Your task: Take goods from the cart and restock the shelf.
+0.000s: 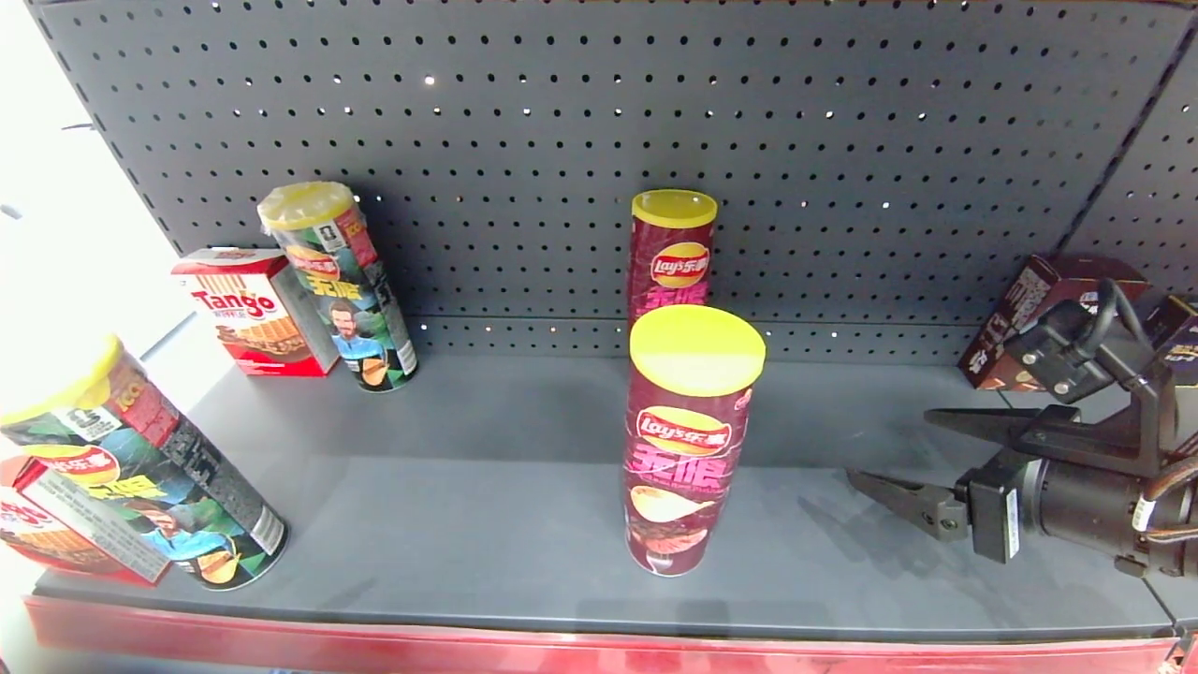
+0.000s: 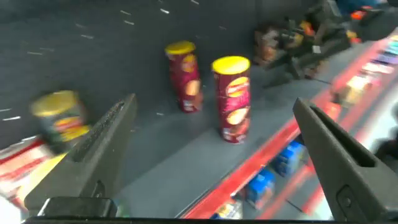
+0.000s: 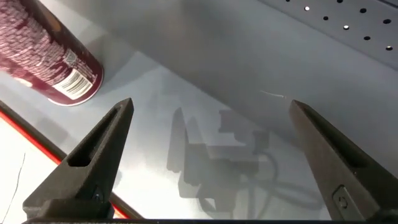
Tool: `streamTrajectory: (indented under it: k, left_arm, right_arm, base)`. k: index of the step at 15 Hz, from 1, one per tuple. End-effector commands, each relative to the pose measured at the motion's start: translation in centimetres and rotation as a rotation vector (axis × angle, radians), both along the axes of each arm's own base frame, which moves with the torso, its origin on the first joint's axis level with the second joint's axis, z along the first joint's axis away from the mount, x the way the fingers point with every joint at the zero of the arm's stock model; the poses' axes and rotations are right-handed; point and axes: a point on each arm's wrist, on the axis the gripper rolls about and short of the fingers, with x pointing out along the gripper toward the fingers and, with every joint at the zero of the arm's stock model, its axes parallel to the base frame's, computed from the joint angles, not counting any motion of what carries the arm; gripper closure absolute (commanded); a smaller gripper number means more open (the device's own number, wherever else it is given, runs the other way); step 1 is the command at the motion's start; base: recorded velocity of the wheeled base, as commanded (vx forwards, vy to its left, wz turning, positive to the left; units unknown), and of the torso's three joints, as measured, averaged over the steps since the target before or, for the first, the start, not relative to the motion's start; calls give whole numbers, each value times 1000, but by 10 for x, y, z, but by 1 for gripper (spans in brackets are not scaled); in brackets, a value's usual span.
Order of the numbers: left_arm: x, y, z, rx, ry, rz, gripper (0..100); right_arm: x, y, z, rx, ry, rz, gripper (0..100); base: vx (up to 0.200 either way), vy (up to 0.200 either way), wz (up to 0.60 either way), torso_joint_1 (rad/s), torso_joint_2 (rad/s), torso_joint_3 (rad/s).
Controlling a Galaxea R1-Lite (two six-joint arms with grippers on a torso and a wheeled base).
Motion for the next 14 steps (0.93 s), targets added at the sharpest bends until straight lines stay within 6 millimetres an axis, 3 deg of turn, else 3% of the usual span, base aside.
streamTrajectory:
  k: [1, 5, 9, 14]
  left_arm:
    - [69, -2, 10, 12, 172, -53, 0]
    - [123, -8, 4, 99, 191, -98, 0]
    - [160, -37, -5, 170, 193, -201, 0]
    - [191, -73, -7, 199, 196, -151, 0]
  right_arm:
    - [3, 1, -2, -5, 7, 0, 0]
    - [4, -1, -2, -6, 10, -8, 0]
    - [4, -1, -3, -6, 12, -12, 0]
    - [4, -3, -4, -8, 14, -16, 0]
  base:
    - [0, 0, 0, 0, 0, 0]
    - [0, 0, 0, 0, 0, 0]
    - [0, 0, 0, 0, 0, 0]
    - [0, 0, 0, 0, 0, 0]
